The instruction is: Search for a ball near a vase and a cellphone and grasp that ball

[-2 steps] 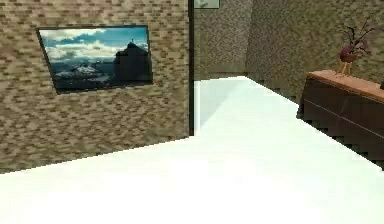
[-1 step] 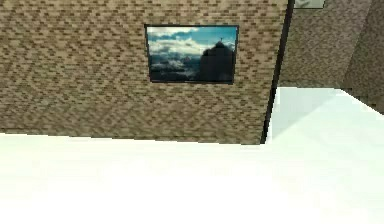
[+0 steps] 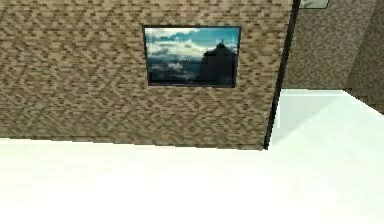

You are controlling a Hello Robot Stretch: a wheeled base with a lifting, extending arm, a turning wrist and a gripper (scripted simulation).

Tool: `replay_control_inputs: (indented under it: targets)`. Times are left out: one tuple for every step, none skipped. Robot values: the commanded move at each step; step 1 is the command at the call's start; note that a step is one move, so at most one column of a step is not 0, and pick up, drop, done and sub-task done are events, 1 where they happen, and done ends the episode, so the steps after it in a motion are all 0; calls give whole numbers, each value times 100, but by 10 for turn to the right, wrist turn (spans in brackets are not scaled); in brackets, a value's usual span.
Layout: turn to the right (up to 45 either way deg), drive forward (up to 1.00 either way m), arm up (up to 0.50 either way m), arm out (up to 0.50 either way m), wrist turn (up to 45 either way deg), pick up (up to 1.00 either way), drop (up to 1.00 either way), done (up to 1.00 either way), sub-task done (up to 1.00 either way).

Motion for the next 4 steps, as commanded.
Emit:
replay_control_inputs:
  targets:
    - [-150, 0, 0, 0, 0, 0, 0, 0, 0]
    - [0, 85, 0, 0, 0, 0, 0, 0, 0]
    - [-450, 0, 0, 0, 0, 0, 0, 0, 0]
    - [-240, 0, 0, 0, 0, 0, 0, 0, 0]
